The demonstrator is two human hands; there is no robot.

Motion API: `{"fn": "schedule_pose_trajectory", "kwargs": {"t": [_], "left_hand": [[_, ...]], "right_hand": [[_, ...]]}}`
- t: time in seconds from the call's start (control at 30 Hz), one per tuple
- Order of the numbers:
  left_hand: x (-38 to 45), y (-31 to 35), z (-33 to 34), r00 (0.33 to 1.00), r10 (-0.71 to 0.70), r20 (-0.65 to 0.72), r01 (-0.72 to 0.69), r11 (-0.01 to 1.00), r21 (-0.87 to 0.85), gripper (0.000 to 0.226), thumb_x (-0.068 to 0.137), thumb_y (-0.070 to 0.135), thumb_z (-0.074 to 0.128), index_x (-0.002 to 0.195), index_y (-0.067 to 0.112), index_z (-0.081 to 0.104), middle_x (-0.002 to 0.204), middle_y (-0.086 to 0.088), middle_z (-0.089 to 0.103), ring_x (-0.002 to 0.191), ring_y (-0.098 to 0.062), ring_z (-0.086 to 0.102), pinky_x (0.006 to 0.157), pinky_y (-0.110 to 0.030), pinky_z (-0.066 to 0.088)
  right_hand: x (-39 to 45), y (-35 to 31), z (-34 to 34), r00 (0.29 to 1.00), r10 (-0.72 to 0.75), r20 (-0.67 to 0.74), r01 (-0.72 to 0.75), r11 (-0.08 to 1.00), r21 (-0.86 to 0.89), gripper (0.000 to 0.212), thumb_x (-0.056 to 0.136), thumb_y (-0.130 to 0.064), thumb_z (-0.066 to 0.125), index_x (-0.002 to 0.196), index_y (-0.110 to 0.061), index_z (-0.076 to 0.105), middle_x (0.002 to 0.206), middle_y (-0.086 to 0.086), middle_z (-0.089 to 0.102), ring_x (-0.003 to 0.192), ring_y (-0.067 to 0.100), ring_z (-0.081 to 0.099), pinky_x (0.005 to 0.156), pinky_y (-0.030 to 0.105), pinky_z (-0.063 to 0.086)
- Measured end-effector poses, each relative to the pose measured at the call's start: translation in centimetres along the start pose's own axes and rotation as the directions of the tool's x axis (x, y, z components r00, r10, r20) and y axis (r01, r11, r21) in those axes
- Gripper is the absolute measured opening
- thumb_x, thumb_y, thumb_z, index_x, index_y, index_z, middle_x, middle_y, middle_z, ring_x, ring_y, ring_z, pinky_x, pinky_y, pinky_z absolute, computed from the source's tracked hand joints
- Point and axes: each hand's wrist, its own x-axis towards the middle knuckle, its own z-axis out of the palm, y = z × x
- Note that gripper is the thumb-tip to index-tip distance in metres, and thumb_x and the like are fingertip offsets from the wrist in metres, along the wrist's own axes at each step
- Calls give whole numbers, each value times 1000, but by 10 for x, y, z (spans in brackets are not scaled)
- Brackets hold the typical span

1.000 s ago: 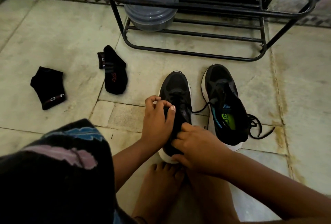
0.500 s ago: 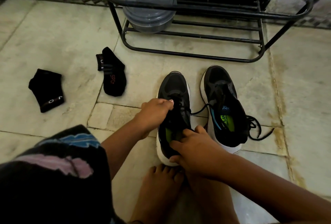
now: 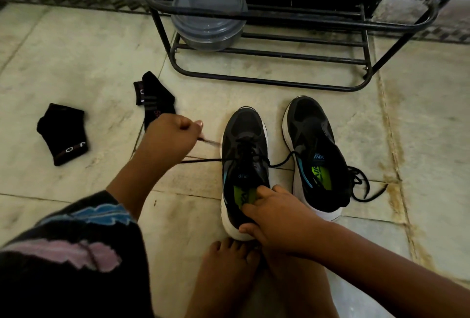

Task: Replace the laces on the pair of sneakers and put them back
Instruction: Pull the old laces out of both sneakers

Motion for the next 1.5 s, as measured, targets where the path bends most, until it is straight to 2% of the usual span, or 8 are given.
{"fn": "schedule_pose_trajectory", "kwargs": {"t": [0.07, 0.17, 0.37, 0.67, 1.03, 1.27, 1.4, 1.5], "left_hand": [[-4, -3, -3, 951, 246, -188, -118, 849, 514, 36, 94, 39, 47, 73, 14, 62, 56, 1, 46, 54, -18, 43, 50, -24, 26], [-5, -7, -2, 926, 310, -215, -102, 755, 648, 30, 92, 40, 49, 86, 17, 65, 74, -1, 60, 77, -25, 54, 75, -35, 38], [-5, -18, 43, 900, 436, -5, -422, 873, 244, 18, 90, 20, 59, 106, 19, 67, 106, 1, 65, 97, -14, 59, 87, -25, 45], [-18, -14, 74, 909, 384, 162, -407, 901, 147, 47, 82, 36, 69, 124, 21, 53, 115, 6, 49, 100, -6, 48, 89, -20, 41], [-22, -32, 84, 958, 288, -8, -287, 950, -126, 38, 95, 5, 44, 130, 16, 53, 124, 3, 60, 114, -3, 52, 92, -14, 38], [-34, -40, 104, 927, 360, -100, -352, 932, 91, 37, 98, 20, 35, 132, 13, 48, 124, -5, 57, 110, -17, 55, 91, -23, 38], [-40, -39, 106, 943, 299, -147, -246, 922, 300, 34, 97, 26, 39, 129, 22, 47, 124, 2, 53, 117, -17, 46, 97, -34, 23], [-40, -42, 101, 938, 282, -201, -240, 948, 210, 22, 91, 29, 53, 112, 23, 52, 105, 9, 55, 104, -13, 49, 90, -30, 20]], "right_hand": [[0, 1, 1, 1000, -3, 4, 3, 1000, -2, 43, 99, -48, 29, 118, -18, 52, 110, 4, 61, 107, 18, 38, 77, 30, 18], [1, 1, 1, 1000, -10, 4, 10, 1000, -8, 43, 99, -49, 28, 117, -18, 53, 110, 4, 61, 107, 18, 38, 77, 30, 19], [2, 2, 3, 1000, -22, 19, 23, 999, -46, 43, 99, -49, 26, 118, -19, 52, 113, 3, 61, 109, 19, 39, 77, 32, 20], [2, 2, 3, 1000, -8, 30, 9, 1000, -18, 44, 99, -49, 28, 119, -19, 54, 116, 2, 59, 112, 17, 37, 81, 31, 21], [-3, 1, -3, 994, 106, 16, -107, 991, 84, 47, 95, -57, 27, 111, -23, 54, 107, -2, 57, 101, 12, 45, 98, 40, 25], [10, 5, -2, 897, 237, -374, -206, 971, 120, 84, 65, -29, 80, 137, -13, 39, 139, 10, 44, 116, 26, 52, 92, 39, 45], [20, 29, -11, 881, 402, -251, -371, 914, 162, 91, 81, -35, 63, 149, -14, 6, 148, 7, 28, 136, 26, 22, 111, 44, 22], [21, 35, -16, 883, 442, -157, -408, 889, 207, 76, 83, -41, 62, 142, -16, 22, 128, 5, 51, 125, 25, 38, 106, 43, 26]]}}
